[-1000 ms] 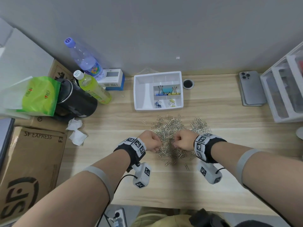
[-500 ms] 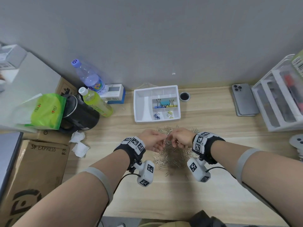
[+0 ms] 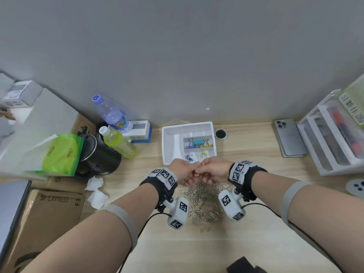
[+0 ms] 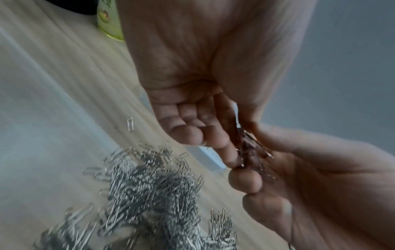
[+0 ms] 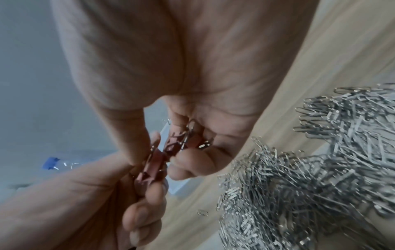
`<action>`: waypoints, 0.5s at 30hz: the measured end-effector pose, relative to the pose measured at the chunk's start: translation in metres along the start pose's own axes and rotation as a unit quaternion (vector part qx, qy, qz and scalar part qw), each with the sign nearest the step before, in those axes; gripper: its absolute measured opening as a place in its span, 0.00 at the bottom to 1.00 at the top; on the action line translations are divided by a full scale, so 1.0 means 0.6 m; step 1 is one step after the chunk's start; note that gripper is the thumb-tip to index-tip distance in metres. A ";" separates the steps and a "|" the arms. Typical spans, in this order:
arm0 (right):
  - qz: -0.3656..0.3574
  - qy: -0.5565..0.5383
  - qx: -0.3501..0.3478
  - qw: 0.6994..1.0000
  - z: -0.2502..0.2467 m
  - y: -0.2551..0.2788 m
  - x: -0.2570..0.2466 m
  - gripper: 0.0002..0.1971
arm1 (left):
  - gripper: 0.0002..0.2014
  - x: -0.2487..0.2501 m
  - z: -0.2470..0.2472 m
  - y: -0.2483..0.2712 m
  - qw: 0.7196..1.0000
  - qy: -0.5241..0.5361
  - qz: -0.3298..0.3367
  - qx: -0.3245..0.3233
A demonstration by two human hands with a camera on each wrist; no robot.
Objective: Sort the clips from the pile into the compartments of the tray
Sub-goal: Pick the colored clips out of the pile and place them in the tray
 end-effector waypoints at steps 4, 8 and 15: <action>-0.015 0.005 0.002 1.000 -0.015 -0.001 -0.049 0.07 | 0.24 0.042 -0.044 0.004 1.000 0.005 0.016 -0.003; -0.052 -0.031 0.051 0.997 -0.041 -0.011 -0.119 0.01 | 0.26 0.064 -0.097 -0.008 0.998 0.038 0.012 0.046; -0.094 -0.114 0.172 0.974 -0.109 -0.086 -0.183 0.07 | 0.22 0.018 -0.142 -0.057 0.996 0.027 -0.068 0.045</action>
Point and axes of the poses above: each hand's wrist, its own y-axis away from the middle knuckle, its own z-axis out of the palm, x = y × z, the point moved 3 cm from there along -y, towards the middle knuckle, and after that the axes turned 11 degrees about -x, right-handed, at the moved point
